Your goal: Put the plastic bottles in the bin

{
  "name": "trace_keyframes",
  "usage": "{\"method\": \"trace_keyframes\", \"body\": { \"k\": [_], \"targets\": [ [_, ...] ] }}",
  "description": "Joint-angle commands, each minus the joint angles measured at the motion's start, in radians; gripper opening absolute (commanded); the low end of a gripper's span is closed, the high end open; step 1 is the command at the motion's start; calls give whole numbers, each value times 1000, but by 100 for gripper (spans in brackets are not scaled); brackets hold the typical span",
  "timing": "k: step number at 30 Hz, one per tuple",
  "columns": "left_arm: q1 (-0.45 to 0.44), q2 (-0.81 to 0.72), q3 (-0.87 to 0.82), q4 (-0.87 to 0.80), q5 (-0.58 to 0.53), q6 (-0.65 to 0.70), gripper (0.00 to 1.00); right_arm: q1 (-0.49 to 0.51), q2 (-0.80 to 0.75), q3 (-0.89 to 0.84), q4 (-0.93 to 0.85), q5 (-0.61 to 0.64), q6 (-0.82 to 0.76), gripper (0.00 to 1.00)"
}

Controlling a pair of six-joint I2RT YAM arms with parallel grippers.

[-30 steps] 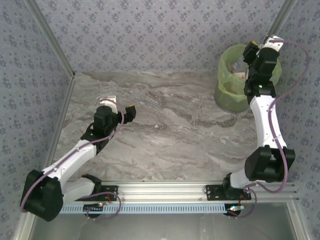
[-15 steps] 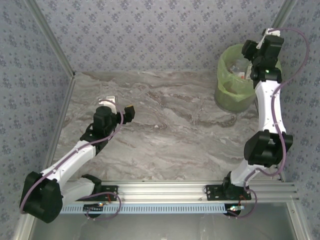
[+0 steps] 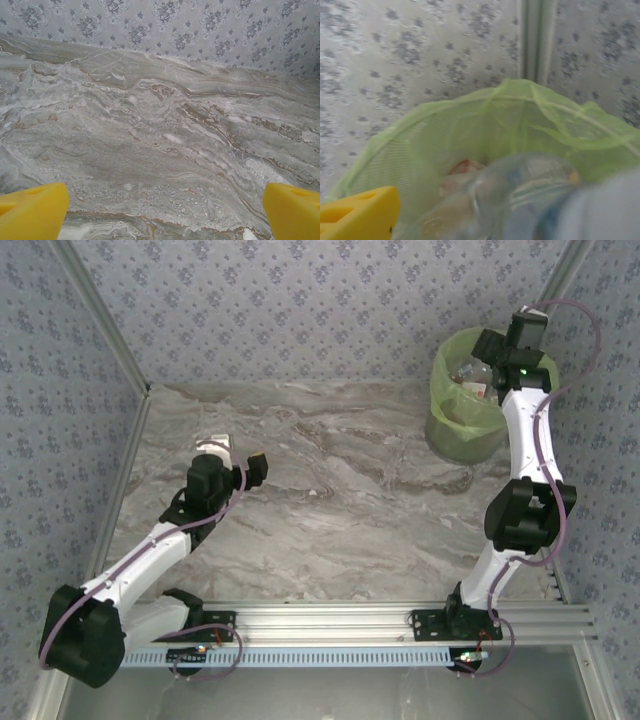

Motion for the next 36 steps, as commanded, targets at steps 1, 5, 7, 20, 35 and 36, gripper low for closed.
{"method": "trace_keyframes", "body": {
  "k": [1, 5, 7, 20, 35, 36],
  "targets": [
    [9, -12, -3, -7, -22, 4, 99, -17, -24, 26, -82, 134, 59, 91],
    [11, 0, 3, -8, -20, 1, 99, -35, -43, 18, -111, 185, 94, 98],
    [13, 4, 4, -8, -19, 0, 99, -43, -55, 17, -110, 153, 89, 99],
    [35, 28, 17, -12, -26, -2, 99, -57, -211, -75, 15, -184, -36, 99],
    [151, -30, 20, -80, -134, 68, 99, -65, -481, -345, 10, -294, 18, 99],
    [170, -31, 20, -84, -158, 73, 99, -63, -518, -391, 25, -305, 19, 99]
  ]
}}
